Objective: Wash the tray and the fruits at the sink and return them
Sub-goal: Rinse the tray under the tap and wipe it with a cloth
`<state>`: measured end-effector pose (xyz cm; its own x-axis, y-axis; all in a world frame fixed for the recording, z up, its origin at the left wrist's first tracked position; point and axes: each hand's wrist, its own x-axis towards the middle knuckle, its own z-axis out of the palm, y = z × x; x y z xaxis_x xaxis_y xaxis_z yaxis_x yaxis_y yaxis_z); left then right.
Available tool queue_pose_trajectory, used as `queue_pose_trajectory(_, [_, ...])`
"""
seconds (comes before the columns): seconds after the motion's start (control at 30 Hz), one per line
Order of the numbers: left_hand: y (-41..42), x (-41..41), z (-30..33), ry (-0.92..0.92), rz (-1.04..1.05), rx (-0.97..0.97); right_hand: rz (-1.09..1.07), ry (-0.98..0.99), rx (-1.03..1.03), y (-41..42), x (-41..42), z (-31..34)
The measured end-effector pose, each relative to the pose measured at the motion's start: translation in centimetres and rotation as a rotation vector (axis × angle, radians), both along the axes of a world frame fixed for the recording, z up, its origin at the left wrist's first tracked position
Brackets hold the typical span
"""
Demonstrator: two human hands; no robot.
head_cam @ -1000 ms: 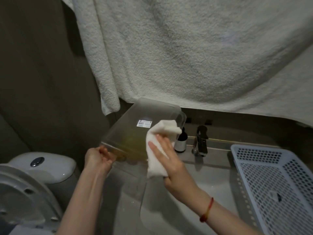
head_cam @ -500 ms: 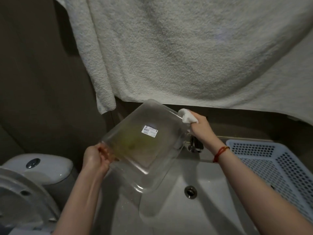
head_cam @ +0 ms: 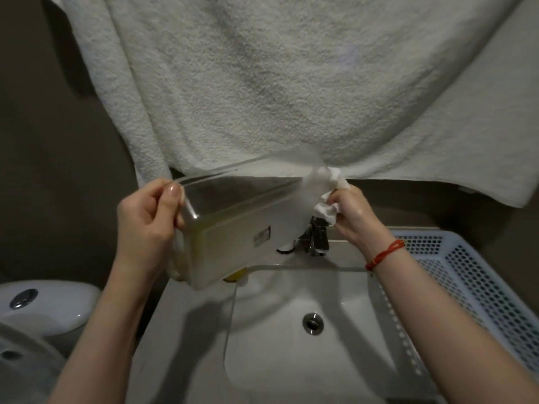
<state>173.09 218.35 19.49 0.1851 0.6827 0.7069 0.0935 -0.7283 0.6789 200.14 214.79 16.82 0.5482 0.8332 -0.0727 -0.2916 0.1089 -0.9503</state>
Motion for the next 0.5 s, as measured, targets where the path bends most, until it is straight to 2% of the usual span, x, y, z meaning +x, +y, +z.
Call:
queue_pose_trajectory(0.13, [-1.2,0.6,0.3,0.214,0.101,0.228,-0.063,-0.070,0.093,-1.0,-0.2,0.2])
queue_pose_trajectory(0.27, [-1.9,2.4,0.6,0.383,0.101,0.398,-0.088,-0.244,0.097,-2.2,-0.6,-0.5])
queue_pose_trajectory(0.37, [-2.5,4.8,-0.2,0.540,0.096,0.526,-0.031,-0.298,0.076,-3.2,-1.1,-0.9])
queue_pose_trajectory(0.43, [-2.6,5.8,-1.0,0.614,0.124,0.582,0.069,-0.205,0.069,-3.8,-1.6,-1.0])
queue_pose_trajectory(0.5, [-2.2,6.0,-1.6,0.622,0.160,0.575,0.104,0.062,0.056,-4.1,-1.1,-0.9])
